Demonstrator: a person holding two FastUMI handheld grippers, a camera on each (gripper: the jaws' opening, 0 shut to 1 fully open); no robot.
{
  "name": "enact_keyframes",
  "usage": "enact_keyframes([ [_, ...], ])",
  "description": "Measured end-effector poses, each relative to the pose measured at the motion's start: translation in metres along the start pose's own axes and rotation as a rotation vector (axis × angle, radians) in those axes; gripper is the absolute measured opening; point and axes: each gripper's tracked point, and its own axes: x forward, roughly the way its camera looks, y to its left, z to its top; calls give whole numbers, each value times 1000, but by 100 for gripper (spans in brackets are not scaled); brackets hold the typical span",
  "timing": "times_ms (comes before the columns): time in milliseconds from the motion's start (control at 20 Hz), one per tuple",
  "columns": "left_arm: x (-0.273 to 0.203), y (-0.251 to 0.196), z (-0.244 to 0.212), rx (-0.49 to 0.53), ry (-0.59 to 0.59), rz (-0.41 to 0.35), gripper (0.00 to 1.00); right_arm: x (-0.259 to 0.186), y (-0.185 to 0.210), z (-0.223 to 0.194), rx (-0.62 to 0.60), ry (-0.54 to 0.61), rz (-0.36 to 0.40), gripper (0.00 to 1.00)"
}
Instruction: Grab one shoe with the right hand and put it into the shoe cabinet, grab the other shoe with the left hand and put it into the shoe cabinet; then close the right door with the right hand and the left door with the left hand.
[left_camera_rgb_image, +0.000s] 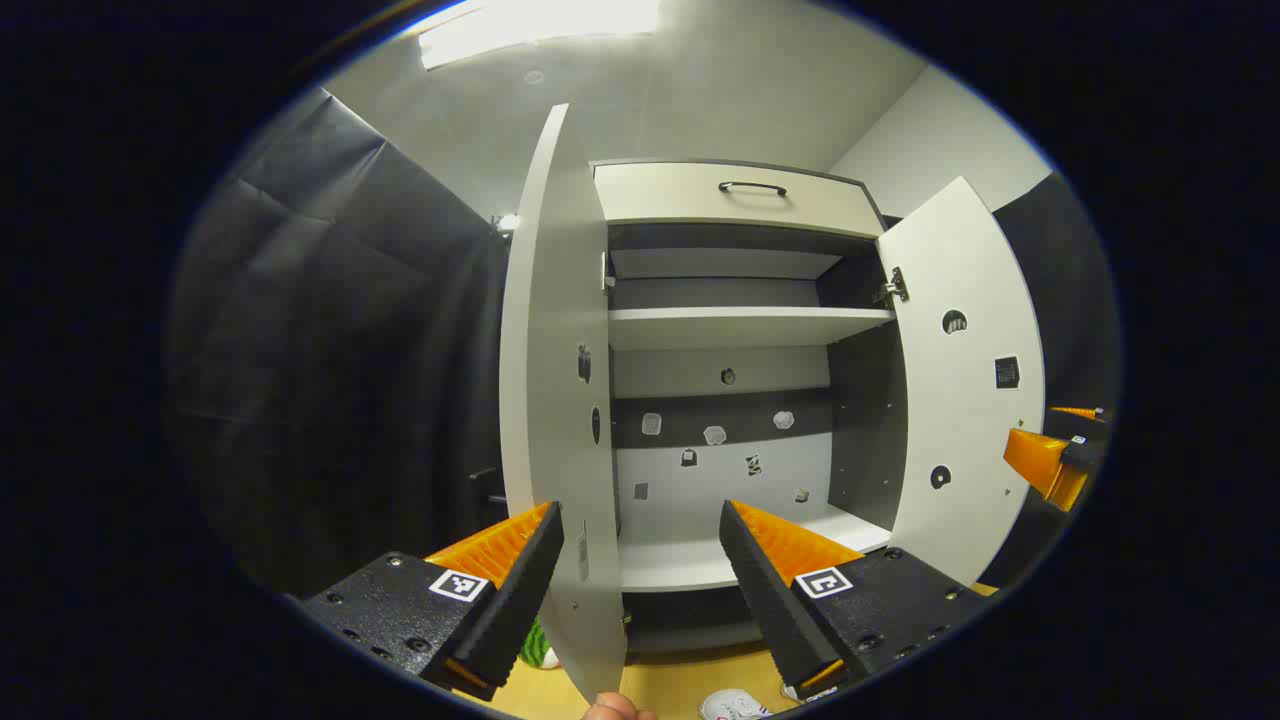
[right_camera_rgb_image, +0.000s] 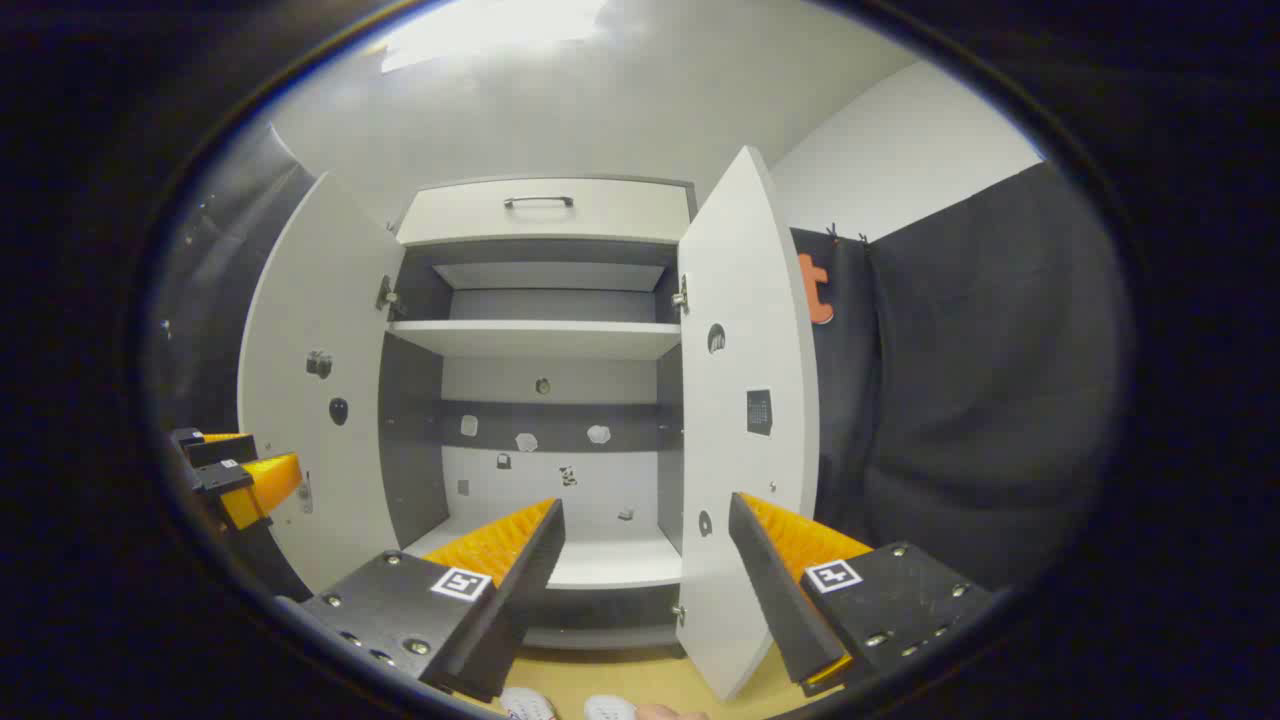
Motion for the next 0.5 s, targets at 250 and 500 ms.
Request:
enact_keyframes([
  [250,-6,3,4,3,-16,13,96,-4,1,0,-3,-4,6,93],
  [500,-11,7,8,-2,-29,40,96,-3,2,-1,-13,8,17,98],
])
